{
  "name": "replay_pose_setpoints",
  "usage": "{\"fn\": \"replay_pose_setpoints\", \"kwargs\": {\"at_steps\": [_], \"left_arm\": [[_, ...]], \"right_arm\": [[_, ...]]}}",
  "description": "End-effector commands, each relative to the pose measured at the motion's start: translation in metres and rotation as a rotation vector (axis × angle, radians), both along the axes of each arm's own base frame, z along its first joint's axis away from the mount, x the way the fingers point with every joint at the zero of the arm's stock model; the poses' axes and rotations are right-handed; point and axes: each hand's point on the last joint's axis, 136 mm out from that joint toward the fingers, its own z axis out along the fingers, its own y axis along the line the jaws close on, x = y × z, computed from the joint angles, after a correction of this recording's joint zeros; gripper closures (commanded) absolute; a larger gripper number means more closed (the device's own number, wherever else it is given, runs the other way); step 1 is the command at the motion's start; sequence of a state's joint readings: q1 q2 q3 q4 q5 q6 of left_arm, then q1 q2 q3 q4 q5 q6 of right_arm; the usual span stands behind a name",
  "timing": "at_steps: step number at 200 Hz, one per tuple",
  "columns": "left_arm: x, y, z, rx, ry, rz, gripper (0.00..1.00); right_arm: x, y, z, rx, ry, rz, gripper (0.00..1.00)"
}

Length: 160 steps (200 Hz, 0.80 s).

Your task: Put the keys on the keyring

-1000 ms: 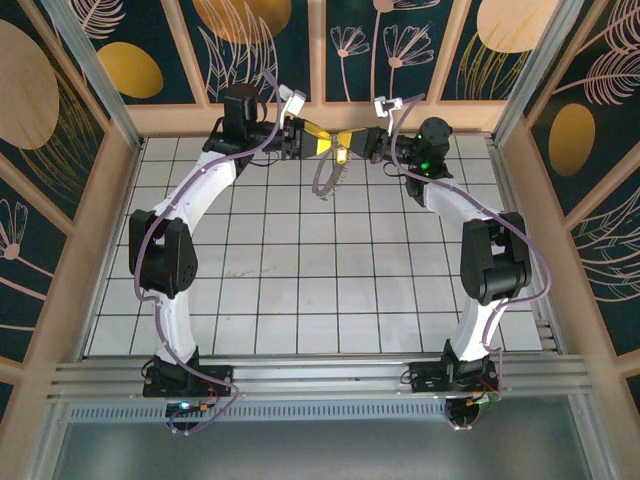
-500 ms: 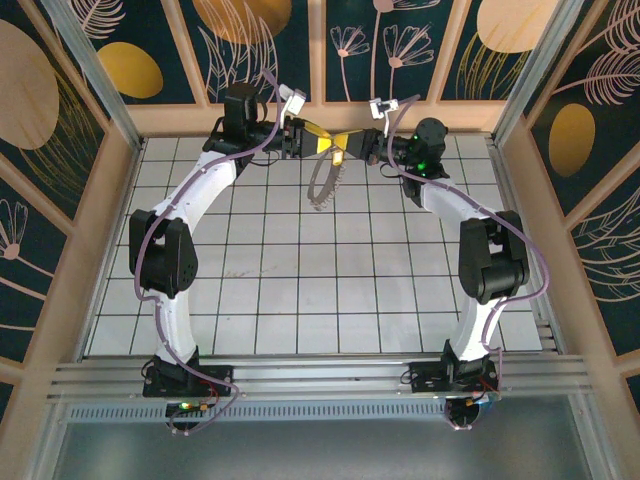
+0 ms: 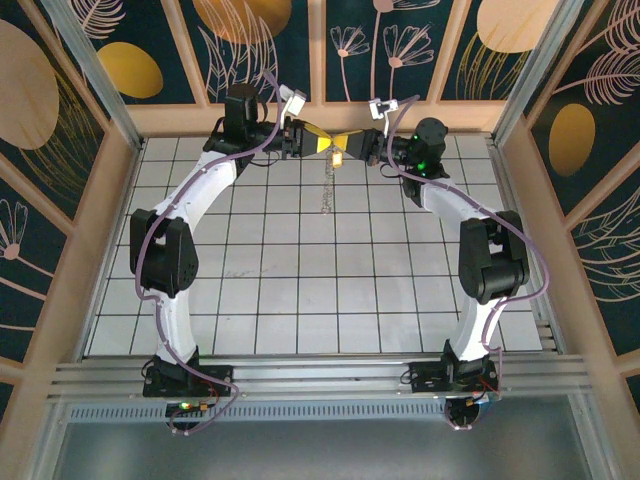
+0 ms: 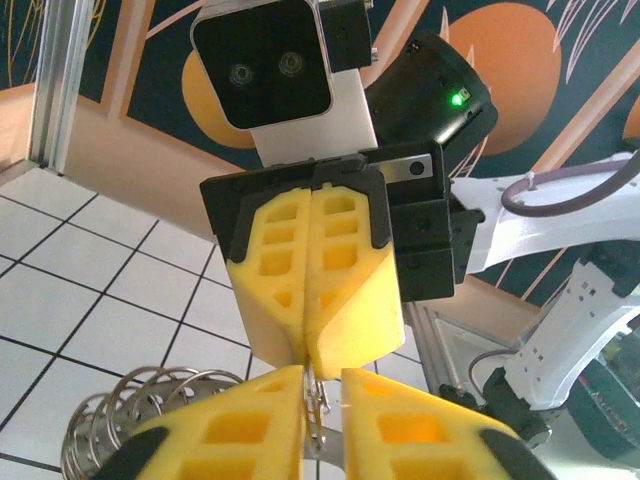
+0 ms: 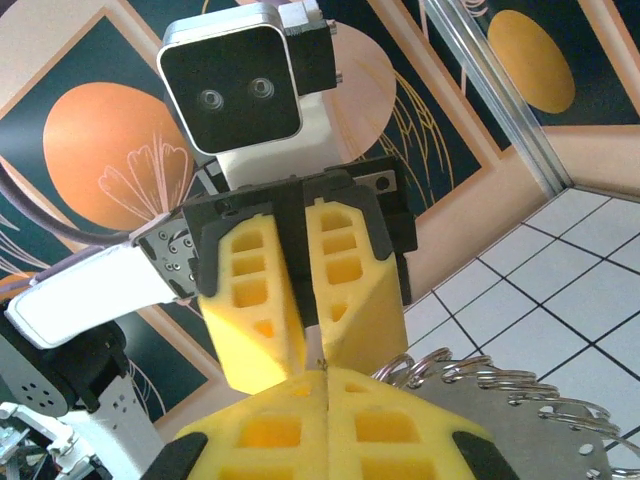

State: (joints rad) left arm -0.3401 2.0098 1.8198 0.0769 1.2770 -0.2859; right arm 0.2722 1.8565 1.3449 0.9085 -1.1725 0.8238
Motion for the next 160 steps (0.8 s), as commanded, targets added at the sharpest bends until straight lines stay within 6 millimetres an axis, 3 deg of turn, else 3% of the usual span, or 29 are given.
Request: {"fn": "replay_pose_setpoints", "kwargs": {"at_steps": [1, 39, 71, 112, 151, 160], "left_arm": [[-0.0146, -0.0080, 0.0082, -0.022, -0.044, -0.083, 0.85], [-0.0158, -0.0098, 0.0055, -0.018, -0.042, -0.088, 0.88], [-0.0173, -0.0111, 0.0062, -0.018, -0.044, -0.092, 0.84], [-0.0188, -0.0117, 0.0072, -0.020, -0.051, -0.098, 1.00], [-0.0206, -0.0127, 0.0069, -0.019, -0.063, -0.096, 1.00], [-0.0202, -0.0123, 0.0072, -0.020, -0.069, -0.091, 1.00]], "right_arm": [[0.0034, 0.0021, 0.0173, 0.019, -0.071, -0.011, 1.00], [0.0035, 0.0034, 0.0164, 0.019, -0.068, -0.008, 1.00], [0.0030, 0.0054, 0.0155, 0.019, -0.067, -0.004, 1.00], [0.0042, 0.0058, 0.0144, 0.019, -0.066, -0.005, 1.00], [0.0045, 0.0037, 0.0176, 0.020, -0.065, -0.006, 1.00], [0.0041, -0.0003, 0.0207, 0.022, -0.070, -0.015, 0.86]]}}
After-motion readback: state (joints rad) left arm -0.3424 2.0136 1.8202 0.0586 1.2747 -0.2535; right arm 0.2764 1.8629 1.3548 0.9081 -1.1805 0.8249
